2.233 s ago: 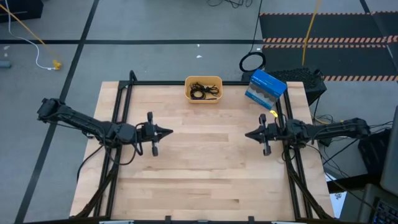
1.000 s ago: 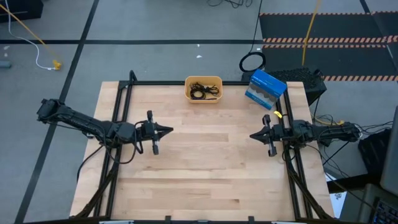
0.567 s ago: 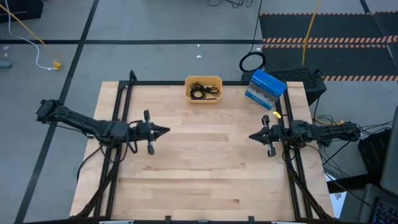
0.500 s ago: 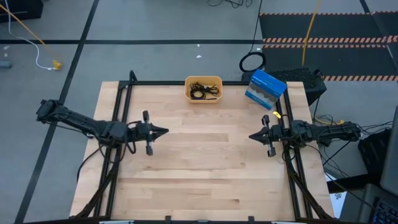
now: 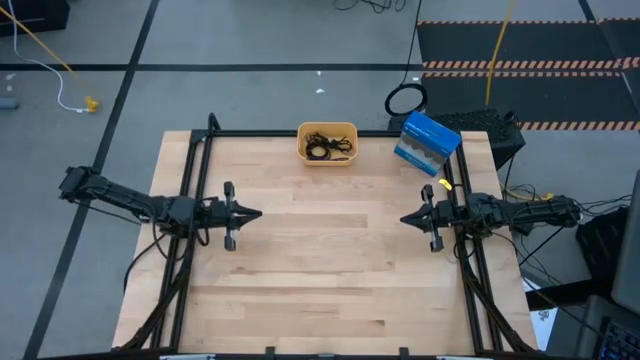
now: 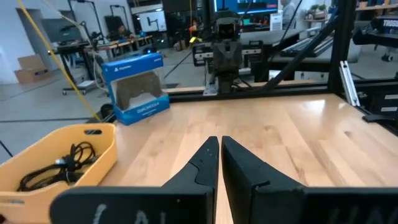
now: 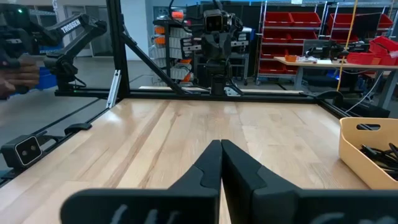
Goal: Pick and place USB-C Cables
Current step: Return to Home Position
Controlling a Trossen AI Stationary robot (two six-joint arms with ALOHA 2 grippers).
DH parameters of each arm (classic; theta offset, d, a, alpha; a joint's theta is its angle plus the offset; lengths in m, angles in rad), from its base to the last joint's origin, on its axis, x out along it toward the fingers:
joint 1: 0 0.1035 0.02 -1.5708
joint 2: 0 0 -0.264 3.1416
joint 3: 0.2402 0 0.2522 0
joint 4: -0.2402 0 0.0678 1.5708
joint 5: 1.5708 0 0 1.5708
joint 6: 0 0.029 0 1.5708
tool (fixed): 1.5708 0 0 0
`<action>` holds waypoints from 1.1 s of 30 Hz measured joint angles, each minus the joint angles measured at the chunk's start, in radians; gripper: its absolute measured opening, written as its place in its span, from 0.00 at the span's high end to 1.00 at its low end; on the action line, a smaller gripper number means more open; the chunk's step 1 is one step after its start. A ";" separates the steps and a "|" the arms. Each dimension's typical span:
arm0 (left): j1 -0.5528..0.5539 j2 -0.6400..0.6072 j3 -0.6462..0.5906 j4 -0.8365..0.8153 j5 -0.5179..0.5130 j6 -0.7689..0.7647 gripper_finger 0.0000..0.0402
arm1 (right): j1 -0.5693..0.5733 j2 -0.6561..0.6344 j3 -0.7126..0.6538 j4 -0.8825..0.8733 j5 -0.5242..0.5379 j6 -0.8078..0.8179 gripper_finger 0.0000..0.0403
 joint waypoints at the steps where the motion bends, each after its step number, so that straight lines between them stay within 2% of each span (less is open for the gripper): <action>1: 0.006 -0.012 -0.011 -0.001 0.004 -0.002 0.94 | 0.000 0.000 0.000 0.000 0.000 0.000 1.00; 10: 0.058 -0.061 -0.060 0.000 0.120 0.006 0.94 | 0.000 0.000 0.000 0.001 0.000 0.000 1.00; 23: 0.116 -0.071 -0.114 0.024 0.119 -0.002 0.94 | 0.000 0.000 0.000 0.002 0.000 0.000 1.00; 33: 0.116 -0.162 -0.114 -0.061 0.119 0.003 0.94 | 0.000 0.000 0.000 0.002 0.001 0.000 1.00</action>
